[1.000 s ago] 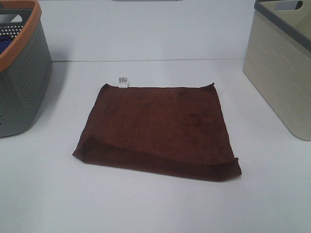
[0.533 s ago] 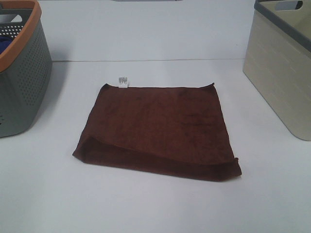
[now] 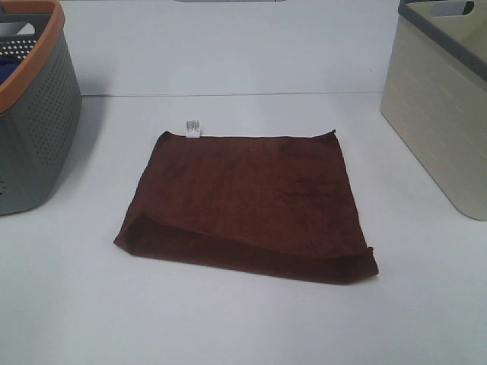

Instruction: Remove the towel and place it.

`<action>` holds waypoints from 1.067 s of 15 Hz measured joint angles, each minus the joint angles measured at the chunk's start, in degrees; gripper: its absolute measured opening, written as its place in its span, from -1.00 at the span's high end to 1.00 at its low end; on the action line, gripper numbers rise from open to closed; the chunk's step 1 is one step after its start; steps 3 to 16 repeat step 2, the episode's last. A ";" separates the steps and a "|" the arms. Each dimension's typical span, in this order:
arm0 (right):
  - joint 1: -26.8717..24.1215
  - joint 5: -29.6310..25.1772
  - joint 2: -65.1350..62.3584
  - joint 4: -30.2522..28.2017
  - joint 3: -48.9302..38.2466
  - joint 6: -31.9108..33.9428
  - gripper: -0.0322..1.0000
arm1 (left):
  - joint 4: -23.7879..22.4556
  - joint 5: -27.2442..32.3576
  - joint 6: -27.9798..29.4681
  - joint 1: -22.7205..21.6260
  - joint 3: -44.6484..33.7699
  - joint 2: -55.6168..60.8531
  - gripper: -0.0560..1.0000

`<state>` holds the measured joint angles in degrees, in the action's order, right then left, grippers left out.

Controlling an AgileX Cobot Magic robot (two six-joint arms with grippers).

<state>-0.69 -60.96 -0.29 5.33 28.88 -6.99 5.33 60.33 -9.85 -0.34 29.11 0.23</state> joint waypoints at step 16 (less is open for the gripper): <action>0.00 0.00 0.00 0.00 0.00 0.00 -0.38 | 0.00 0.00 0.00 0.00 0.00 0.00 -0.64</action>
